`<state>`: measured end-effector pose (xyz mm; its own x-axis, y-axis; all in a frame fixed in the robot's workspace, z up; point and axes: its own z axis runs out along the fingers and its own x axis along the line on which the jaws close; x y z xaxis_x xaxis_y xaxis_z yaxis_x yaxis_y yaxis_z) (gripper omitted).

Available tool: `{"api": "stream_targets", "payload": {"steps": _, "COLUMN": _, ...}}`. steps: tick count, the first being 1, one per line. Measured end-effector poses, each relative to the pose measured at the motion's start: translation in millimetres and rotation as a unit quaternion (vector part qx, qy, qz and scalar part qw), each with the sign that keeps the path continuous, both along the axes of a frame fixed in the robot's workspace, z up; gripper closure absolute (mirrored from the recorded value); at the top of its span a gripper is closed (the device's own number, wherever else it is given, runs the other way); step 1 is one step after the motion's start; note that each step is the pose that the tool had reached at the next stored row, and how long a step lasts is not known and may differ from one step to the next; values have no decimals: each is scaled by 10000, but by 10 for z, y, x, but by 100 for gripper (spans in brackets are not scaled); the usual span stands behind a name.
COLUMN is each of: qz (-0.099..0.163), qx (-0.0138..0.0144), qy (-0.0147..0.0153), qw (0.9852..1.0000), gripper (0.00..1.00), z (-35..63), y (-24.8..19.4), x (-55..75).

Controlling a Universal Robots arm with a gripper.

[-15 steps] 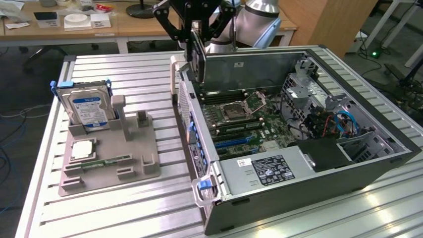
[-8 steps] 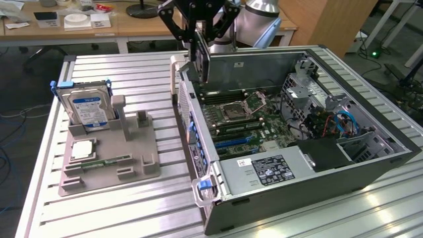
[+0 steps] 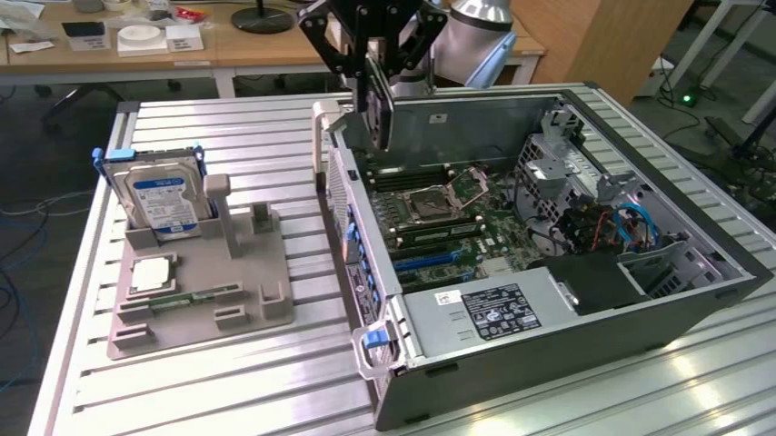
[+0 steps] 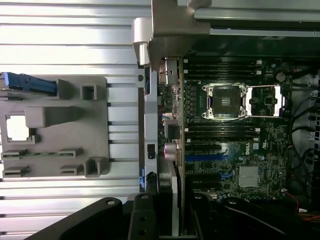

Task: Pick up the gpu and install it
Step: 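Pick up the gpu and move the gpu toward the slot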

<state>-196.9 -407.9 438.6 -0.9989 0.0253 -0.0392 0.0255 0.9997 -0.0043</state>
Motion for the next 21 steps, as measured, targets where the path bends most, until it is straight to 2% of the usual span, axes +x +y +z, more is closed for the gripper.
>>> {"api": "stream_targets", "payload": {"steps": 21, "qz": 0, "qx": 0, "qy": 0, "qw": 10000, "gripper": 72, "z": -5, "y": 0, "x": 207}}
